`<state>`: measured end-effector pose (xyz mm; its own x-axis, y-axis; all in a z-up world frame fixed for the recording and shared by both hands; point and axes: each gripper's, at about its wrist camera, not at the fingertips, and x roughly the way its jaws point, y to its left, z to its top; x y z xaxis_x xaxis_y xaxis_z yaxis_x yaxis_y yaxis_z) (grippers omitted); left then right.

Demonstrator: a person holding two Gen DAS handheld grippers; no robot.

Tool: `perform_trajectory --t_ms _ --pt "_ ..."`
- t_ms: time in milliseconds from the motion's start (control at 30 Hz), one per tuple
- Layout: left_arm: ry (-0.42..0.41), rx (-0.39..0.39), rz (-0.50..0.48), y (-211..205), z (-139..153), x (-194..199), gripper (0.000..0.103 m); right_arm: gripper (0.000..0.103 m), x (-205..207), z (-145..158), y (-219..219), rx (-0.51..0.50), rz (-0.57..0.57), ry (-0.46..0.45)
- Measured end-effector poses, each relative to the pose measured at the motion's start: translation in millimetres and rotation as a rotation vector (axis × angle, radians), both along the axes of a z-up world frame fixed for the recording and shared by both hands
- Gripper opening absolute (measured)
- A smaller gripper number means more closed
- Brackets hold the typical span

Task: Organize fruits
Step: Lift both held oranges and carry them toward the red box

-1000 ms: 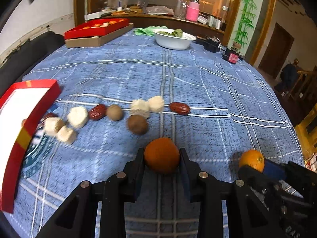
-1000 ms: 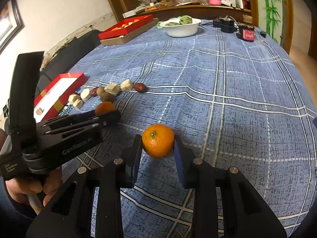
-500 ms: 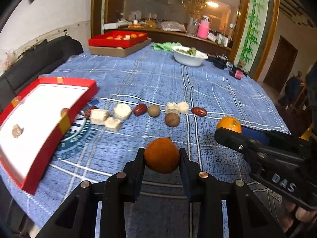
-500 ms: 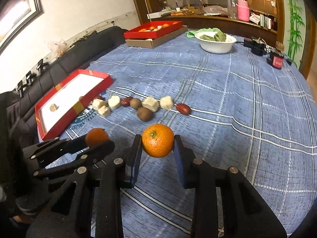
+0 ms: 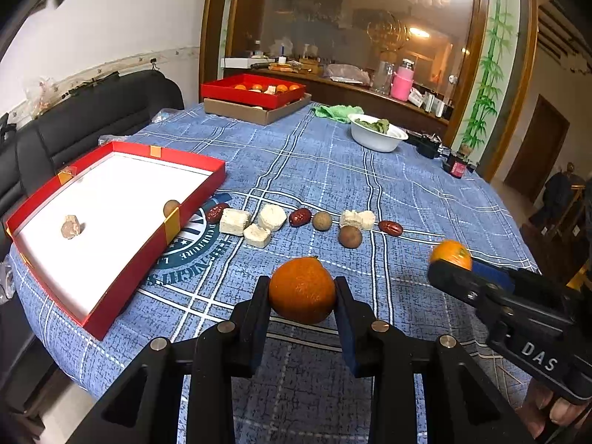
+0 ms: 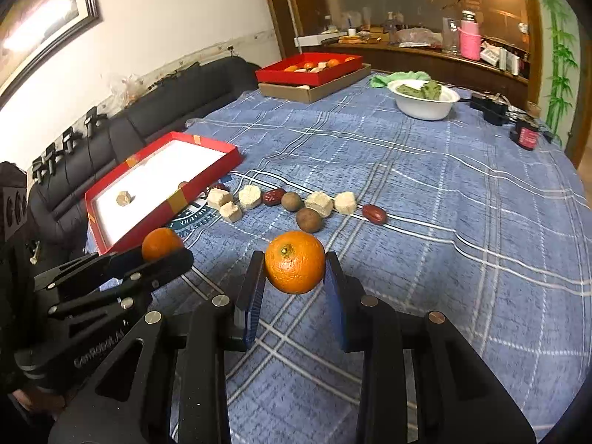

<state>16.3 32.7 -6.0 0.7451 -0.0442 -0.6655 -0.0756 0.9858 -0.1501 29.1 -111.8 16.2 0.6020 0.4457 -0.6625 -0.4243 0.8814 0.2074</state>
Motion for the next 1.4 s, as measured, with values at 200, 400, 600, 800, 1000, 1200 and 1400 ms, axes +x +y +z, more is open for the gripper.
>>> perform_trajectory --t_ms 200,400,600,800,1000,1200,1400 --pt "-0.013 -0.009 -0.012 -2 -1 0 0.032 0.03 -10 -1 -24 0.001 -0.077 0.004" --pt "-0.049 -0.015 0.011 5 3 -1 0.032 0.03 -12 1 -29 -0.022 -0.108 0.002" --pt "-0.064 -0.018 0.019 11 4 -2 0.032 0.03 -18 4 -24 -0.05 -0.123 0.0" --pt "-0.064 -0.02 0.046 21 2 5 0.032 0.03 -12 0 -23 -0.058 -0.129 0.013" --pt "-0.073 -0.012 0.081 33 5 8 0.032 0.03 -5 3 -13 -0.062 -0.101 0.004" --pt "-0.076 0.003 0.106 39 8 9 0.032 0.03 -2 5 -5 -0.049 -0.073 0.0" --pt "-0.07 -0.011 0.13 41 8 5 0.032 0.03 -5 7 -10 -0.027 -0.08 -0.012"
